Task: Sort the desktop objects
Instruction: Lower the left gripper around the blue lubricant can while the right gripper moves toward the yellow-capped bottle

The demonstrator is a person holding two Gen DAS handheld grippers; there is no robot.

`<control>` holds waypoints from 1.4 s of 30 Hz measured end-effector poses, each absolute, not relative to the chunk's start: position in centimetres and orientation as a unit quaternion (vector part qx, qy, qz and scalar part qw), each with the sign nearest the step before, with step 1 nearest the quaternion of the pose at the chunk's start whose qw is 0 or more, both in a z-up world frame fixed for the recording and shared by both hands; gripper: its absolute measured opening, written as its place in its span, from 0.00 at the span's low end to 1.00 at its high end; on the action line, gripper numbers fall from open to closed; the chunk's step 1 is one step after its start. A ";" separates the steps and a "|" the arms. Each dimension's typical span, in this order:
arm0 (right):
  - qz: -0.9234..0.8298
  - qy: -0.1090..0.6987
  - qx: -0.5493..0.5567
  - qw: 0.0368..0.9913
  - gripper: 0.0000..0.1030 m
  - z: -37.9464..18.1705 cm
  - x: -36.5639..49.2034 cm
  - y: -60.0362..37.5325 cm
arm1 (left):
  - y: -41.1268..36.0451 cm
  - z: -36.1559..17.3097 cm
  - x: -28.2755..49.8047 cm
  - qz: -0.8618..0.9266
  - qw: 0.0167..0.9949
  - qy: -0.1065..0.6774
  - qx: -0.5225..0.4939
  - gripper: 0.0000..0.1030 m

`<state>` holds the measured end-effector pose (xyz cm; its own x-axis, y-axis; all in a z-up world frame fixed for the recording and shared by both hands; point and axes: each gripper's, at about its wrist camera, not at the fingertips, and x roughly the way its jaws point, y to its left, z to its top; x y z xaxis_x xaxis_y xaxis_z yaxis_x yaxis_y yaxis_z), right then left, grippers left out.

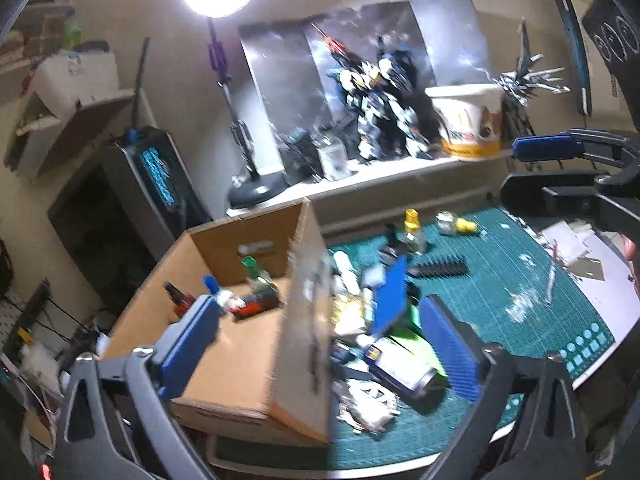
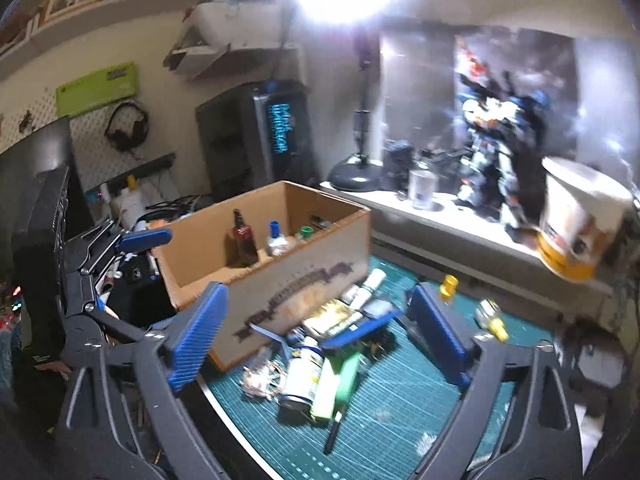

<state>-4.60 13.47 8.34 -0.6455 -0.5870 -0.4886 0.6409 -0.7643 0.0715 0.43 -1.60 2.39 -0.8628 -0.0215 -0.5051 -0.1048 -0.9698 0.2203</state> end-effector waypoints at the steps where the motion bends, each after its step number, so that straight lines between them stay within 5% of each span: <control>1: -0.906 0.050 0.255 0.333 0.94 7.6 -4.5 14.1 | -1.4 1.7 0.6 0.957 0.031 0.113 -0.264 1.00; 7: -0.914 0.017 0.260 0.309 0.99 3.3 -2.5 18.4 | -1.6 -2.7 3.0 0.964 0.094 0.057 -0.244 1.00; 12: -0.938 0.026 0.237 0.251 0.99 0.4 -0.3 21.5 | -0.5 -6.3 3.5 0.965 0.071 0.086 -0.239 1.00; 17: -0.943 0.014 0.252 0.219 0.99 -1.8 0.6 23.1 | 0.2 -8.3 5.5 0.978 0.078 0.012 -0.191 1.00; 42: -0.946 -0.062 0.246 0.202 1.00 -5.3 1.8 30.0 | 1.6 -10.1 -3.2 0.946 -0.005 -0.057 -0.319 1.00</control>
<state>1.80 30.01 -5.29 -0.7979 -0.4125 -0.4396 0.3517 -0.9108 0.2162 -3.16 1.56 -10.11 -0.7965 0.0261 -0.6040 0.0465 -0.9935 -0.1042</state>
